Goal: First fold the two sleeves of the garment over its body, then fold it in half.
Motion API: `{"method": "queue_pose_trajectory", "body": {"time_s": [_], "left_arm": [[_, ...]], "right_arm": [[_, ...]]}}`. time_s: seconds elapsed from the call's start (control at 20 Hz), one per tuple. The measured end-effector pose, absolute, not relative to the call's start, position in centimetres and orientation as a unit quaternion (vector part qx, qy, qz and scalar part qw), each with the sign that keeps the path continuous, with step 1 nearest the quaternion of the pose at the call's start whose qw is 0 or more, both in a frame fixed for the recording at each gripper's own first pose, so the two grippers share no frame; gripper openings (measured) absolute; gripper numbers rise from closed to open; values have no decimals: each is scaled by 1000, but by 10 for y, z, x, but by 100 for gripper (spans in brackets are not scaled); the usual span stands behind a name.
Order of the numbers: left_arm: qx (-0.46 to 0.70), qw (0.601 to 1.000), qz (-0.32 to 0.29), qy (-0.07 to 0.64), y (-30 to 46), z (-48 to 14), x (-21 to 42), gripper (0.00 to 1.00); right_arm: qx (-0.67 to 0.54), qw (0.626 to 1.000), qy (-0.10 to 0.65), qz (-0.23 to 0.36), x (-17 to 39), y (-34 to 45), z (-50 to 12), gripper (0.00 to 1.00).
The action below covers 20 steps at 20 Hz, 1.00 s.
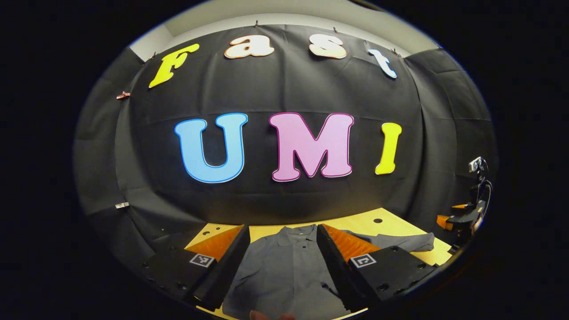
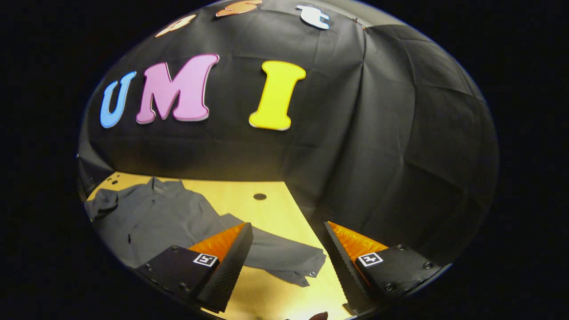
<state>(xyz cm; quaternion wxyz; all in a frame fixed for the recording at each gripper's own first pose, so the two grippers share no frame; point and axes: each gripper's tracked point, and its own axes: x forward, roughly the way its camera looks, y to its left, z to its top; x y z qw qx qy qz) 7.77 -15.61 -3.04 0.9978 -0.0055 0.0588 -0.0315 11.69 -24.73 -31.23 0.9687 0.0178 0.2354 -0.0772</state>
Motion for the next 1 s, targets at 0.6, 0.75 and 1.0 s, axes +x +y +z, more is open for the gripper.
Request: {"method": "queue_pose_trajectory", "body": {"time_s": [0.6,0.75,1.0], "left_arm": [[27,995,5,92,-196,-39,87,95],[35,995,8,92,-199,-37,89,95],[19,994,23,103,-199,-42,87,98]], "right_arm": [[55,921,374,-92,133,-292,-477,98],[67,913,392,-87,129,-296,-497,98],[79,900,422,-79,126,-295,-520,98]]}}
